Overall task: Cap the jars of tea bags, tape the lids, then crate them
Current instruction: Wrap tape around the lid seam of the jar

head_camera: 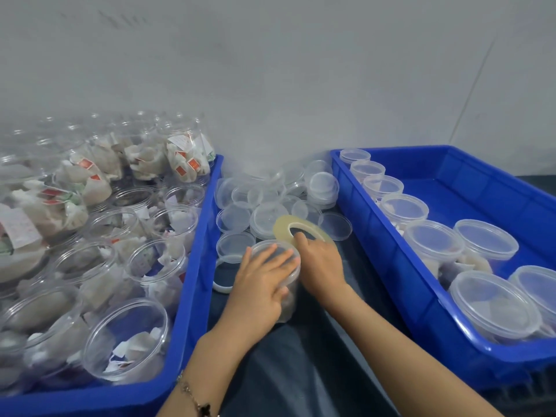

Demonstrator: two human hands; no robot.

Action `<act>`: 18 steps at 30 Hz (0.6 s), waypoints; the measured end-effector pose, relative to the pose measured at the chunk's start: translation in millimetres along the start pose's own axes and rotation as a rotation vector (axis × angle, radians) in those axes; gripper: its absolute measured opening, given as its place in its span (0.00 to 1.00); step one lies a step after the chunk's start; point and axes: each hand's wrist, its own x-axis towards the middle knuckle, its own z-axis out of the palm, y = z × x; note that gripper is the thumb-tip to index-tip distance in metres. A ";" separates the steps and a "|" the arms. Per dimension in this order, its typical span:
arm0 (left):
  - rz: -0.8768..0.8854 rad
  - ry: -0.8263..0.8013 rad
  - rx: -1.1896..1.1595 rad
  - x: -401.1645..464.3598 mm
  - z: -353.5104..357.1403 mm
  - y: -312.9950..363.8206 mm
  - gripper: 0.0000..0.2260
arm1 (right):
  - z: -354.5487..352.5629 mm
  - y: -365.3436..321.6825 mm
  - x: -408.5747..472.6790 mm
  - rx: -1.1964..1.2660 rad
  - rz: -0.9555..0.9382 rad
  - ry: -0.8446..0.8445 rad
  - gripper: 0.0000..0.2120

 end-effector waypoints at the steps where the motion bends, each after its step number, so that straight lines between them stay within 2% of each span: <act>1: -0.012 0.025 0.026 -0.5 1.9 3.3 0.24 | -0.9 1.0 0.5 -0.017 -0.009 0.004 0.11; 4: -0.153 0.128 0.107 3.9 8.6 19.2 0.26 | 0.9 5.1 2.0 -0.020 -0.023 -0.113 0.13; 6: -0.296 0.185 0.225 12.3 10.1 28.5 0.36 | 4.9 8.9 -0.1 -0.045 -0.031 -0.145 0.11; 9: -0.452 0.153 0.335 19.6 11.1 29.2 0.48 | -0.5 9.9 -5.7 -0.068 -0.031 -0.153 0.11; 13: -0.421 0.207 0.399 15.8 14.9 21.1 0.42 | -10.4 15.5 -2.5 -0.114 -0.069 -0.077 0.15; 16: -0.363 0.222 0.416 13.2 15.9 17.3 0.37 | -8.9 16.3 2.8 -0.173 -0.094 -0.084 0.13; 18: -0.339 0.234 0.422 12.1 13.0 15.8 0.35 | -7.5 16.1 4.6 -0.212 -0.089 -0.155 0.13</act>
